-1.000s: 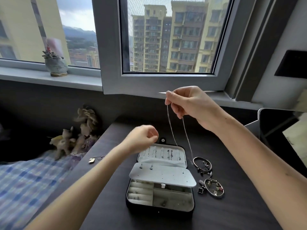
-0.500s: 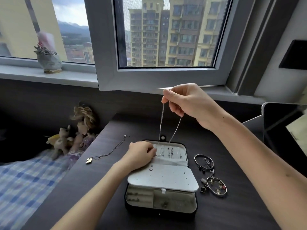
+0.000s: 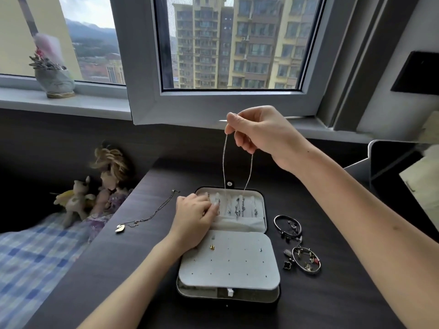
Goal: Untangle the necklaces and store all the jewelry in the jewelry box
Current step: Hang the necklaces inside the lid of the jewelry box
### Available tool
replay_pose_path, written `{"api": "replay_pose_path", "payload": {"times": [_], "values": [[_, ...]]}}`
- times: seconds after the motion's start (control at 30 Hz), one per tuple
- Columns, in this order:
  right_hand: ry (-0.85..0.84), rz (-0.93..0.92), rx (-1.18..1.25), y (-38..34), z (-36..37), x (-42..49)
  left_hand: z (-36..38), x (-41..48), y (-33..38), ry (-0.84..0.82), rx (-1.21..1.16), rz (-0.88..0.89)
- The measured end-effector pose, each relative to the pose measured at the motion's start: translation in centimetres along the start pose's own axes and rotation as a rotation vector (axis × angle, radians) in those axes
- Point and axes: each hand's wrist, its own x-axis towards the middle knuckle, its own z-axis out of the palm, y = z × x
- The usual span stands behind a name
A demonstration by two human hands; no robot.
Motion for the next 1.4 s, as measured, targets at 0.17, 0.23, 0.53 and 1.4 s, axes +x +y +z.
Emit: {"api": "replay_pose_path", "payload": {"times": [0.17, 0.23, 0.53, 1.4], "values": [[-0.003, 0.006, -0.03, -0.4, 0.2, -0.1, 0.3, -0.3, -0.3, 0.171, -0.023, 0.141], [0.003, -0.008, -0.035, -0.8, 0.0, 0.0, 0.1, -0.4, -0.2, 0.192, -0.038, 0.166], [0.026, -0.058, -0.009, -2.2, -0.6, 0.7, -0.3, -0.5, 0.1, 0.245, -0.084, 0.208], [-0.145, 0.04, -0.132, 2.8, 2.3, -1.6, -0.6, -0.5, 0.7, 0.303, 0.02, 0.272]]}}
